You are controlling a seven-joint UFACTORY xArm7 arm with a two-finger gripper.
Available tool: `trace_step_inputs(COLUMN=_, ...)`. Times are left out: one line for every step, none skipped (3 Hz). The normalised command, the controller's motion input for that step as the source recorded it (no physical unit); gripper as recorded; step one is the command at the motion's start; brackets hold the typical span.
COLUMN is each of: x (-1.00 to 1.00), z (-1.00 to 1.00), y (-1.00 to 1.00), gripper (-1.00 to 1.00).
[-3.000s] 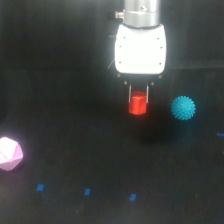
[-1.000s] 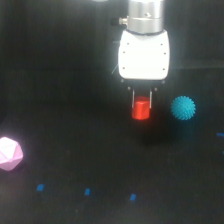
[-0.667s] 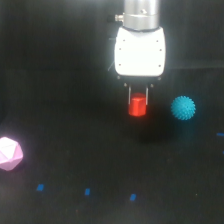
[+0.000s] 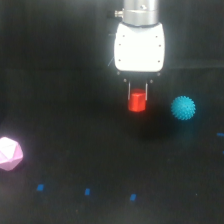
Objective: Pick up the red object from the table
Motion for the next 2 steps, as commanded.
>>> trace_step_inputs(x=0.09, z=-0.15, y=0.31, gripper=-1.0)
trace_step_inputs(x=0.03, z=0.17, y=0.2, gripper=-1.0)
